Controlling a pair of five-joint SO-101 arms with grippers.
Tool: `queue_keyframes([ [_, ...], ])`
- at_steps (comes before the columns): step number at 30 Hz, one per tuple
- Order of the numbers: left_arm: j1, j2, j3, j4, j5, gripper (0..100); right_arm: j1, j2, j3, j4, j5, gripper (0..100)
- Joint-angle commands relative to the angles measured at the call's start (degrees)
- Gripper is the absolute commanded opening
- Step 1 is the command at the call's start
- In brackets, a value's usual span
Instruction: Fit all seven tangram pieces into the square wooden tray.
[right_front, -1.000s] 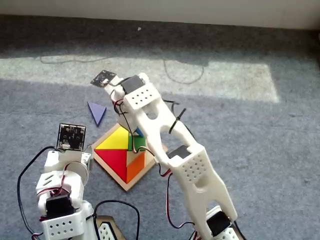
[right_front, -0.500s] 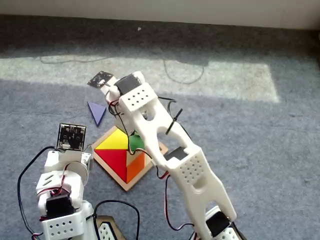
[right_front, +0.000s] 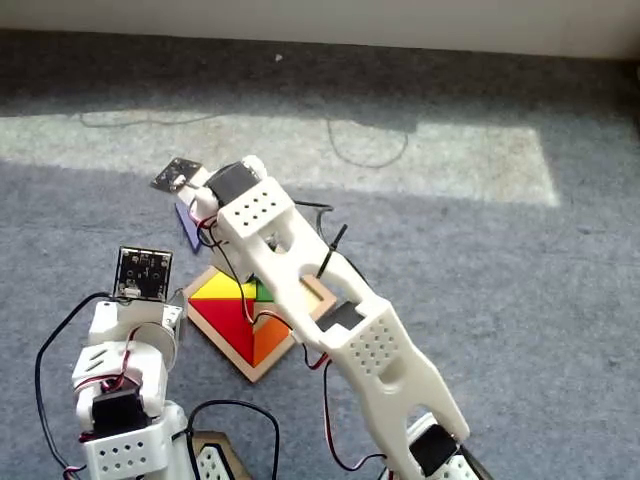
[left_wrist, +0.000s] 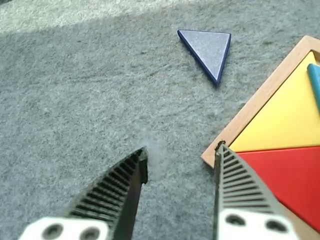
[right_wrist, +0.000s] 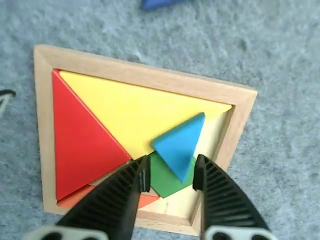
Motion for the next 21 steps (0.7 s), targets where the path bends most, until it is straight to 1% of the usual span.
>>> queue_keyframes([
  [1, -0.4, -0.75, -0.92, 0.09, 0.18, 23, 0.92, -2.95, -2.42, 0.22, -0.26, 14.6],
  [5, -0.4, -0.75, -0.92, 0.09, 0.18, 23, 0.84, -2.51, -2.24, -1.01, -0.26, 14.6],
  [9, -0.4, -0.75, -0.92, 0.09, 0.18, 23, 1.19, 1.89, -2.51, -3.91, -0.26, 14.6],
  [12, -0.4, -0.75, -0.92, 0.09, 0.18, 23, 3.03, 4.97, -2.68, -4.18, -0.18, 14.6],
  [16, -0.4, -0.75, -0.92, 0.09, 0.18, 23, 5.76, 5.49, -5.85, -4.09, 0.0, 14.6],
  [19, -0.4, -0.75, -0.92, 0.09, 0.18, 23, 7.16, 5.49, -6.81, -3.91, 3.34, 14.6],
  [21, -0.4, -0.75, -0.92, 0.09, 0.18, 23, 7.34, 5.49, -6.99, -3.91, 3.87, 14.6],
])
